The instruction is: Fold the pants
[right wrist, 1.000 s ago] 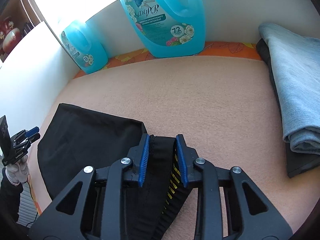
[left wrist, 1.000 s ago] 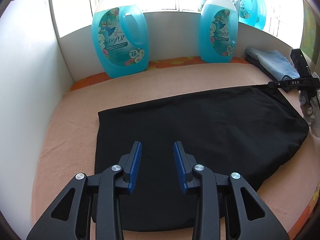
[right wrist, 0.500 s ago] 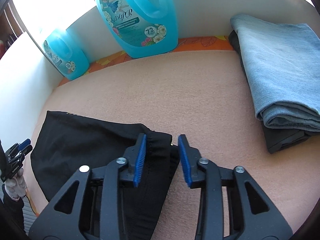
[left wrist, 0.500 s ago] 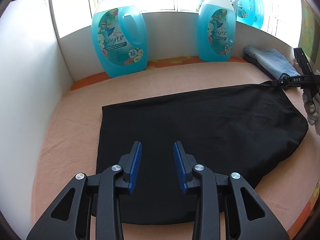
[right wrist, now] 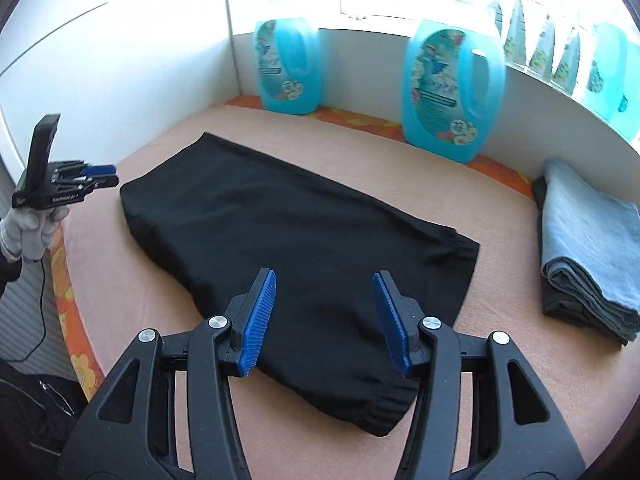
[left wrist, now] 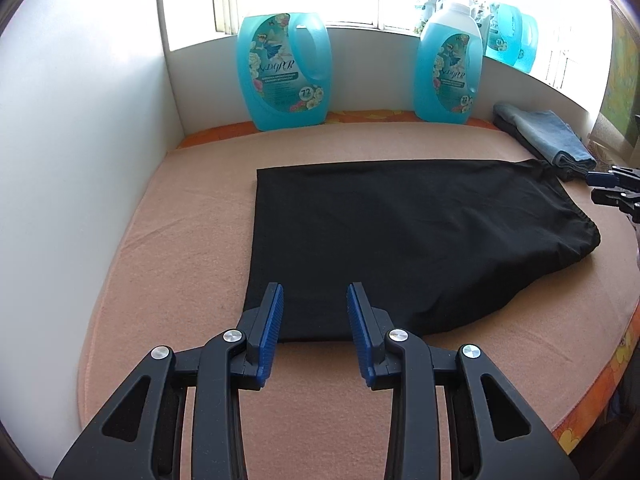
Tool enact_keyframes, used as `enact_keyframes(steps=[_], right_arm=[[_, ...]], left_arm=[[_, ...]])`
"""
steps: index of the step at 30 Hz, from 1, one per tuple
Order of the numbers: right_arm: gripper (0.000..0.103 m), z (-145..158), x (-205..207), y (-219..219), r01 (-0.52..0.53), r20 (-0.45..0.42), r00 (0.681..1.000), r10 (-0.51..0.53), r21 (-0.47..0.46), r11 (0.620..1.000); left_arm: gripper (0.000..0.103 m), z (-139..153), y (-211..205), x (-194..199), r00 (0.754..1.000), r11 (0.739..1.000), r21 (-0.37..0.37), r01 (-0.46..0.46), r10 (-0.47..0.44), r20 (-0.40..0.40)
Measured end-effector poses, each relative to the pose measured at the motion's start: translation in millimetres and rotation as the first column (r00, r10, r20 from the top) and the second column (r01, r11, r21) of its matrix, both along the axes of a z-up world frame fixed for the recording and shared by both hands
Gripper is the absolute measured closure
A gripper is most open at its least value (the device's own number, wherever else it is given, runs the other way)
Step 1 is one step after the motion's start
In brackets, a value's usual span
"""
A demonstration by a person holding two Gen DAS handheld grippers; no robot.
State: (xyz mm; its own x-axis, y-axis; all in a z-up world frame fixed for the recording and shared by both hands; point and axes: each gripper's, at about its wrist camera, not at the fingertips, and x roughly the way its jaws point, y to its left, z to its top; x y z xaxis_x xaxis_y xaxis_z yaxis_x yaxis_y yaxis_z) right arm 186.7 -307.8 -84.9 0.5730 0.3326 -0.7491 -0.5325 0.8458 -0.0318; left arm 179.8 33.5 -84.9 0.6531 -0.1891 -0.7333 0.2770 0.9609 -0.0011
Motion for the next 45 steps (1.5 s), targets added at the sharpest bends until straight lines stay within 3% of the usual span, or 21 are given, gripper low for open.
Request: enact_keyframes(steps=[3,8,11,20,21,22,23,25,26,29,37,42,45], right_arm=[[0.05,-13,-18,38,-0.105,0.003,0.994,0.106,-0.092,0.99],[0.05,-41,-33,84,-0.212,0.024,0.974,0.226,-0.258,0.943],[0.05,-53,-39,103,-0.243,0.057,0.958,0.281,-0.356,0.902],[0.05,-79,-36,130,-0.267,0.085,0.931,0.356,-0.507,0.82],[0.053,-81,-33,131,-0.265,0.082,0.932,0.354,-0.512,0.817],[0.063,-83,-29,133,-0.265,0.072,0.934,0.349,-0.515,0.815],[0.075,-84,-25,133,-0.264,0.061,0.938,0.341,-0.51,0.818],[0.09,-84,-17,134,-0.265,0.044,0.944,0.326,-0.486,0.833],[0.092,-82,-13,133,-0.259,0.043,0.948,0.317,-0.476,0.84],[0.095,-73,0,128,-0.251,0.026,0.957,0.288,-0.416,0.874],[0.097,-62,56,101,-0.183,-0.094,0.981,0.168,-0.181,0.966],[0.097,-68,83,86,-0.134,-0.176,0.977,0.12,-0.075,0.988],[0.097,-71,90,81,-0.121,-0.194,0.975,0.109,-0.053,0.991]], left_arm=[[0.071,-4,-12,-12,0.998,0.998,-0.01,0.056,-0.056,-0.017],[0.071,-14,-31,-22,0.987,0.989,-0.035,0.14,-0.143,-0.076],[0.071,-22,-38,-24,0.979,0.985,-0.061,0.161,-0.167,-0.114],[0.071,-33,-59,-25,0.966,0.976,-0.065,0.207,-0.215,-0.146],[0.071,-34,-61,-23,0.965,0.976,-0.06,0.211,-0.218,-0.145],[0.071,-34,-63,-22,0.964,0.975,-0.058,0.216,-0.222,-0.144],[0.071,-34,-66,-20,0.963,0.973,-0.057,0.222,-0.228,-0.142],[0.071,-33,-72,-16,0.962,0.97,-0.045,0.237,-0.241,-0.132],[0.071,-32,-76,-13,0.961,0.969,-0.03,0.246,-0.248,-0.124],[0.071,-30,-86,-7,0.959,0.964,0.015,0.266,-0.263,-0.101],[0.071,-14,-105,-1,0.952,0.951,0.042,0.306,-0.304,-0.041],[0.071,-22,-129,3,0.926,0.923,0.084,0.375,-0.37,-0.069],[0.071,-28,-135,17,0.932,0.926,0.11,0.361,-0.353,-0.084]])
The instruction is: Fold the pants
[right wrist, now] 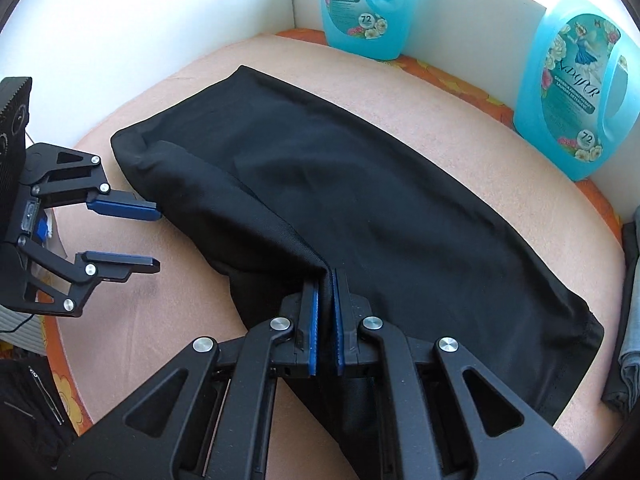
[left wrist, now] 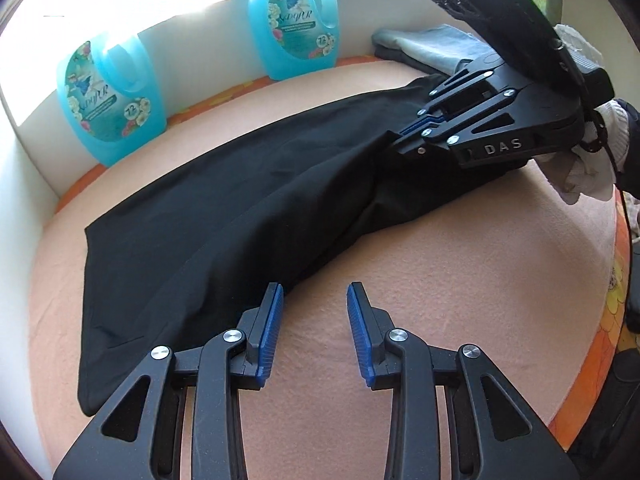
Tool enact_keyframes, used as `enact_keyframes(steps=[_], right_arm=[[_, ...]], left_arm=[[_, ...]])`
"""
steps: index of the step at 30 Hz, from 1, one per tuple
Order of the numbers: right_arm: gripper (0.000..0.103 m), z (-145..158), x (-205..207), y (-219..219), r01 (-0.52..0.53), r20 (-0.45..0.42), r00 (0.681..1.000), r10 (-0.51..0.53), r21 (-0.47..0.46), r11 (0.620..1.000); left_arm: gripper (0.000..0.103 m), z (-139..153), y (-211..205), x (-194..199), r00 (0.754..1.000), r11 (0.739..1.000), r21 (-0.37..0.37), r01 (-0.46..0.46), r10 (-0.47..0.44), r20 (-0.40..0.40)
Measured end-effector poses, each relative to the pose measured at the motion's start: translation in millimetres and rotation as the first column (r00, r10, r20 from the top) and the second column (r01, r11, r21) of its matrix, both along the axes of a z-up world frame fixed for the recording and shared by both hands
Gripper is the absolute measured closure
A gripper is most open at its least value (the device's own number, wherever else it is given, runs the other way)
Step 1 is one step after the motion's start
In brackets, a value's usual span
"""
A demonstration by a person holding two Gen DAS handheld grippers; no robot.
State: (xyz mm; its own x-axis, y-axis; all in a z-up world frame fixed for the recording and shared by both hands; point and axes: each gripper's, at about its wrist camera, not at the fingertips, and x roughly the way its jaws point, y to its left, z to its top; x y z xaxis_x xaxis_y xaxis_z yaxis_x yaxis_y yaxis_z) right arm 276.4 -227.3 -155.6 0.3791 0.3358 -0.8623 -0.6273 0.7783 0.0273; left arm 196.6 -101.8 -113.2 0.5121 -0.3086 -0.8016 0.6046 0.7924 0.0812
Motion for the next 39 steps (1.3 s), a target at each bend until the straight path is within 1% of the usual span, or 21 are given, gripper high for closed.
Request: enact_keyframes(steps=[4,7,8,10,11,12,13,14,15,18,20,22,26,29,31,34,36,37,39], right_arm=[[0.097,-2,1,-2,-0.007,-0.02,1.0,0.007,0.009,1.0],[0.096,3,-4,-1,-0.019,0.012,1.0,0.02,-0.011,1.0],[0.092,6,-6,0,-0.023,0.026,0.999,0.023,-0.016,1.0],[0.09,13,-14,4,-0.033,0.084,0.996,0.036,-0.034,0.999],[0.087,17,-18,7,-0.043,0.12,0.992,0.049,-0.053,0.998],[0.084,21,-23,11,-0.051,0.152,0.987,0.06,-0.063,0.997],[0.075,26,-28,14,-0.067,0.178,0.981,0.076,-0.06,0.996],[0.07,30,-33,18,-0.089,0.198,0.975,0.098,-0.054,0.995],[0.07,33,-38,23,-0.119,0.211,0.969,0.126,-0.046,0.992],[0.07,33,-48,43,-0.213,0.217,0.951,0.22,-0.055,0.976],[0.07,24,-48,58,-0.242,0.215,0.941,0.259,-0.105,0.965],[0.07,12,-43,70,-0.261,0.196,0.938,0.286,-0.142,0.955],[0.07,-7,-31,80,-0.271,0.178,0.936,0.305,-0.191,0.943],[0.069,-13,-28,82,-0.28,0.162,0.936,0.314,-0.201,0.939],[0.069,-14,-27,83,-0.282,0.167,0.933,0.319,-0.211,0.936],[0.07,-15,-18,83,-0.268,0.153,0.942,0.299,-0.193,0.944],[0.08,-14,-13,80,-0.25,0.145,0.95,0.276,-0.176,0.952],[0.087,-12,-11,79,-0.242,0.14,0.954,0.266,-0.165,0.956],[0.092,-7,-12,76,-0.237,0.136,0.957,0.256,-0.141,0.961]], left_arm=[[0.071,8,6,24,0.998,0.998,-0.022,-0.063,0.064,0.03],[0.071,9,7,37,0.995,0.997,-0.005,-0.083,0.083,0.047],[0.071,10,8,40,0.995,0.996,-0.008,-0.09,0.09,0.048],[0.071,13,10,47,0.992,0.994,-0.021,-0.111,0.112,0.051],[0.071,14,12,49,0.991,0.992,-0.031,-0.121,0.122,0.054],[0.071,14,13,52,0.99,0.991,-0.037,-0.127,0.129,0.055],[0.071,15,13,54,0.989,0.99,-0.039,-0.132,0.134,0.059],[0.071,17,15,57,0.988,0.99,-0.039,-0.136,0.139,0.067],[0.071,18,17,59,0.988,0.989,-0.044,-0.139,0.142,0.067],[0.071,22,23,61,0.986,0.987,-0.051,-0.15,0.154,0.063],[0.071,27,30,61,0.983,0.985,-0.052,-0.164,0.167,0.072],[0.071,35,43,59,0.976,0.979,-0.063,-0.193,0.198,0.087],[0.071,51,77,54,0.958,0.964,-0.072,-0.257,0.264,0.108],[0.071,55,101,47,0.945,0.952,-0.055,-0.3,0.304,0.119],[0.071,55,118,42,0.936,0.943,-0.053,-0.327,0.331,0.116],[0.071,53,139,38,0.925,0.928,-0.073,-0.366,0.372,0.084],[0.071,50,148,31,0.921,0.921,-0.089,-0.38,0.386,0.058],[0.071,49,150,27,0.921,0.921,-0.083,-0.38,0.385,0.06],[0.071,46,151,19,0.919,0.922,-0.053,-0.383,0.386,0.076]])
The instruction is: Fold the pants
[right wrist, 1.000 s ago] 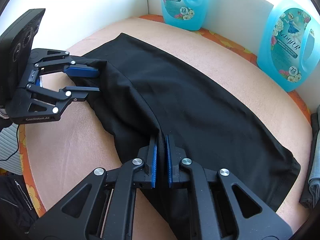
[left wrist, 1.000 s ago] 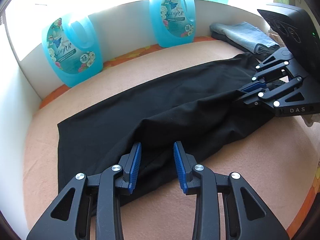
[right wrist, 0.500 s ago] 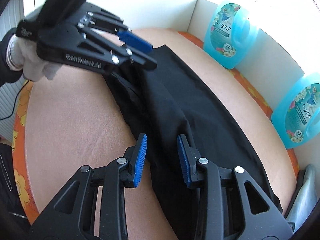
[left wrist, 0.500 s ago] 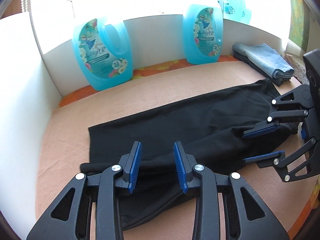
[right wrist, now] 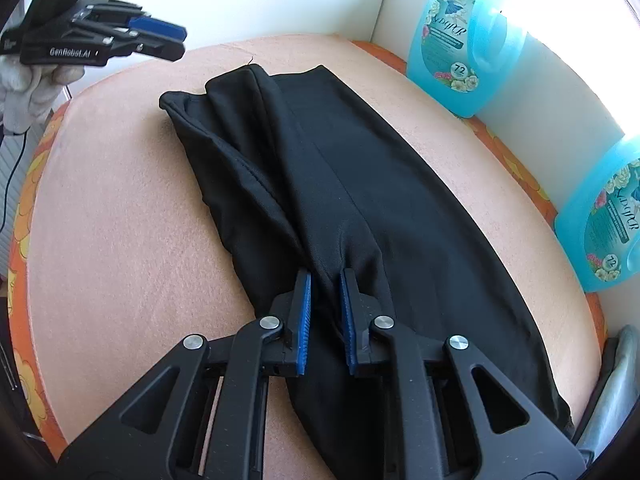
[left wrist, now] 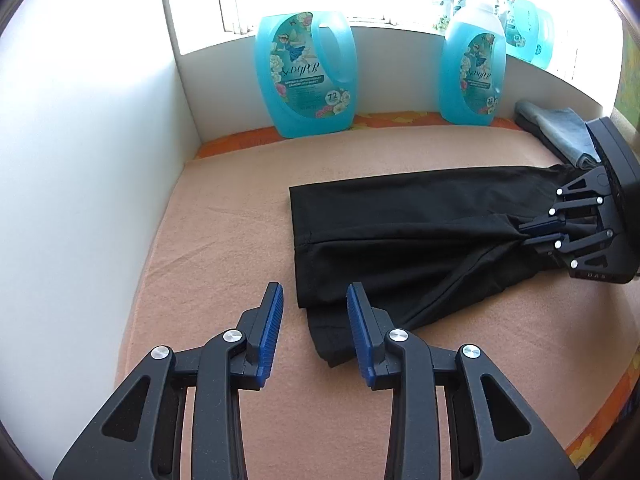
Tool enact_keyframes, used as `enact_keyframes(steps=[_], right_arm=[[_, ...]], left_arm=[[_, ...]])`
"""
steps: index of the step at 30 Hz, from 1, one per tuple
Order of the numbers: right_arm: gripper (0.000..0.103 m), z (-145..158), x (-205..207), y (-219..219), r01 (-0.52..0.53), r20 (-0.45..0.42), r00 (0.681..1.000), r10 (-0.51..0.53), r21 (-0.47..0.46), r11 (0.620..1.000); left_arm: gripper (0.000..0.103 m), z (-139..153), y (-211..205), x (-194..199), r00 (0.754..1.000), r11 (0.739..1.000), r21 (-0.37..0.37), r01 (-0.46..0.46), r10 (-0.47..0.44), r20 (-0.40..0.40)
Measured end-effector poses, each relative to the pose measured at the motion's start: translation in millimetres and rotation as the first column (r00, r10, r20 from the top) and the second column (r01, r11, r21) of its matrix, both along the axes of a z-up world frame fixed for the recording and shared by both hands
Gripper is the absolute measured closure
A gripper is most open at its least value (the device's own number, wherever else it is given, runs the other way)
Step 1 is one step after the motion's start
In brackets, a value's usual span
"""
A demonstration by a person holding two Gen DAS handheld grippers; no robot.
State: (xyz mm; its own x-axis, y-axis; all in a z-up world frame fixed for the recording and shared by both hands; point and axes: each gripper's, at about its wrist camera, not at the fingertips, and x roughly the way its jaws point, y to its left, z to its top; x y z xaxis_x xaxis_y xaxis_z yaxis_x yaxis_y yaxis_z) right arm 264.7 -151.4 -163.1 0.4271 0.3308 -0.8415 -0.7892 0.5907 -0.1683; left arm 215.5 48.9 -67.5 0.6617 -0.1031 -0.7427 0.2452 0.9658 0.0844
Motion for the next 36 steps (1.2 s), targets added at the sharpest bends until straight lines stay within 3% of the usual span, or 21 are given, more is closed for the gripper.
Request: enact_keyframes(steps=[7,14,22,27,36], right_arm=[[0.095,22,-52,0,-0.105,-0.017,0.994,0.106,0.043,0.994],[0.095,-6,-89,16,-0.172,-0.107,0.98,0.171,0.001,0.985],[0.096,8,-63,-2,-0.006,-0.076,0.997,0.009,0.046,0.999],[0.096,21,-45,-17,0.051,-0.161,0.986,-0.028,0.137,0.989],[0.096,-12,-31,-26,0.147,-0.186,0.973,-0.14,0.028,0.989]], left_arm=[[0.071,1,15,-14,1.0,1.0,-0.005,-0.017,0.017,0.011],[0.071,6,17,-13,0.999,0.998,-0.06,-0.019,0.02,0.026],[0.071,0,-2,-24,0.999,0.997,-0.066,0.043,-0.043,0.006],[0.071,-13,-12,-34,0.996,0.996,-0.06,0.073,-0.076,-0.038],[0.071,-46,-19,-8,0.992,0.999,0.045,0.029,-0.023,-0.123]])
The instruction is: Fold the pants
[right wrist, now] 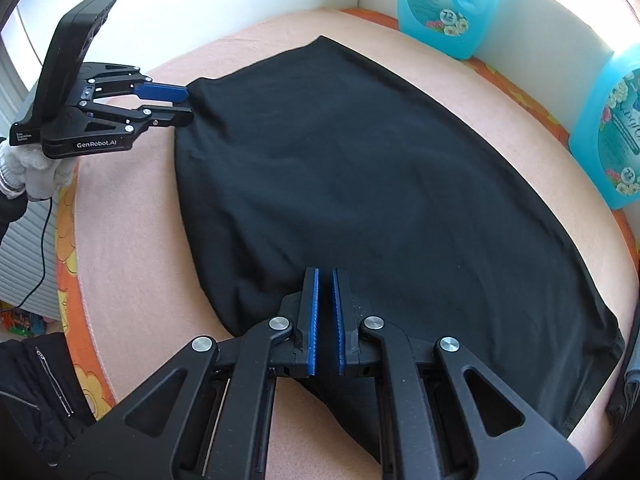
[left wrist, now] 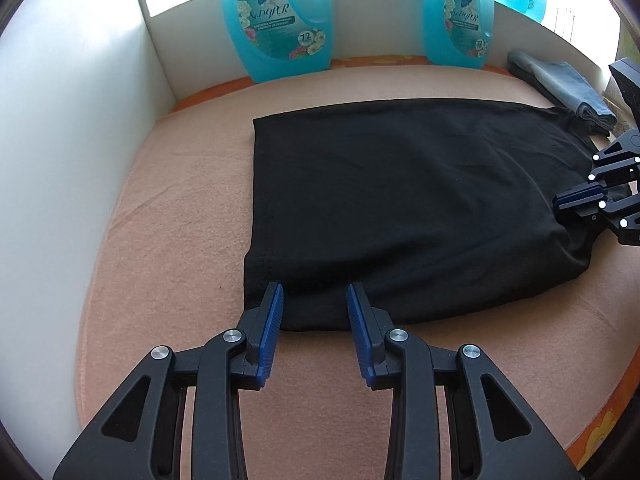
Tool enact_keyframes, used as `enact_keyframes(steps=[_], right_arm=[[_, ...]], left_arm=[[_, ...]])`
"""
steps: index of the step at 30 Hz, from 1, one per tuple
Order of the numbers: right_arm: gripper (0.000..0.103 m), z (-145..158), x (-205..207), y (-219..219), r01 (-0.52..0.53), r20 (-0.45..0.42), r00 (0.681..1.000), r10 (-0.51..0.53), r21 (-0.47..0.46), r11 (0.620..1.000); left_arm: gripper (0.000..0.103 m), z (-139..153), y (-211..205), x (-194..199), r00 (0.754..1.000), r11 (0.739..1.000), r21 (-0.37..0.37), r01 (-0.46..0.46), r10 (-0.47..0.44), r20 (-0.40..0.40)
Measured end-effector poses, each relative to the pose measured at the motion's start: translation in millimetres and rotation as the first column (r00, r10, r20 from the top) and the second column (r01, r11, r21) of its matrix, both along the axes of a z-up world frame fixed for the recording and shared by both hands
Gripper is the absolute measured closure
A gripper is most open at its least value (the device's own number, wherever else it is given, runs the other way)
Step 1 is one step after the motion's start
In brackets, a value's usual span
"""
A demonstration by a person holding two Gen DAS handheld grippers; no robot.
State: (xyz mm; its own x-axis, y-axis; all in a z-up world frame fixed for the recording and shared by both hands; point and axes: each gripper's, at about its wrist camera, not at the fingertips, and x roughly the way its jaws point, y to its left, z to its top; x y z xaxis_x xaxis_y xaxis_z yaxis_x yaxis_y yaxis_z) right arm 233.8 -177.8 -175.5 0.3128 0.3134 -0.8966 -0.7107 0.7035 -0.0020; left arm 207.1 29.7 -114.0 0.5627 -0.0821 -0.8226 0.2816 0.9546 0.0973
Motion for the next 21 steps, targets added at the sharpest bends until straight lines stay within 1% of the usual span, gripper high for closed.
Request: enact_keyframes(steps=[2,3,4,5,6,7,9,11,13,15,17,18,19,21], right_arm=[[0.094,10,-2,-16,0.049,0.017,0.999,-0.049,0.031,0.998],[0.091,18,-5,-29,0.089,0.028,0.995,-0.09,0.056,0.994],[0.074,26,-9,-44,0.138,0.045,0.989,-0.142,0.083,0.987],[0.051,35,-14,-60,0.188,0.071,0.978,-0.197,0.112,0.976],[0.044,42,-19,-76,0.235,0.103,0.963,-0.249,0.131,0.963],[0.039,48,-24,-91,0.283,0.131,0.945,-0.301,0.142,0.949],[0.039,56,-33,-124,0.39,0.14,0.9,-0.413,0.166,0.906],[0.039,57,-36,-160,0.512,0.107,0.837,-0.537,0.192,0.837],[0.039,53,-39,-194,0.598,0.054,0.781,-0.622,0.223,0.77],[0.039,43,-41,-223,0.677,-0.002,0.719,-0.695,0.225,0.701],[0.039,29,-43,-244,0.73,-0.084,0.674,-0.734,0.226,0.645],[0.039,22,-44,-252,0.747,-0.126,0.658,-0.743,0.233,0.622],[0.039,18,-45,-257,0.755,-0.162,0.651,-0.742,0.246,0.609],[0.039,13,-48,-260,0.756,-0.205,0.65,-0.731,0.266,0.598]], left_arm=[[0.071,2,3,-1,1.0,1.0,0.008,-0.009,0.009,0.013],[0.071,5,5,-3,1.0,1.0,0.013,-0.017,0.017,0.026],[0.071,9,6,-5,0.999,1.0,0.013,-0.023,0.022,0.043],[0.071,14,7,-7,0.998,1.0,0.009,-0.023,0.022,0.06],[0.071,20,7,-10,0.997,1.0,0.008,-0.019,0.018,0.077],[0.071,26,5,-14,0.995,1.0,0.01,-0.009,0.008,0.097],[0.071,35,-5,-21,0.991,1.0,0.012,0.027,-0.028,0.129],[0.071,43,-18,-26,0.987,0.997,0.003,0.072,-0.071,0.147],[0.071,48,-36,-30,0.979,0.991,-0.016,0.133,-0.128,0.157],[0.071,51,-59,-33,0.968,0.979,-0.033,0.199,-0.192,0.161],[0.071,52,-85,-35,0.952,0.962,-0.044,0.271,-0.261,0.161],[0.071,53,-97,-37,0.942,0.951,-0.051,0.306,-0.294,0.163],[0.071,53,-110,-39,0.931,0.938,-0.061,0.341,-0.328,0.163],[0.071,53,-133,-43,0.909,0.915,-0.068,0.398,-0.384,0.16]])
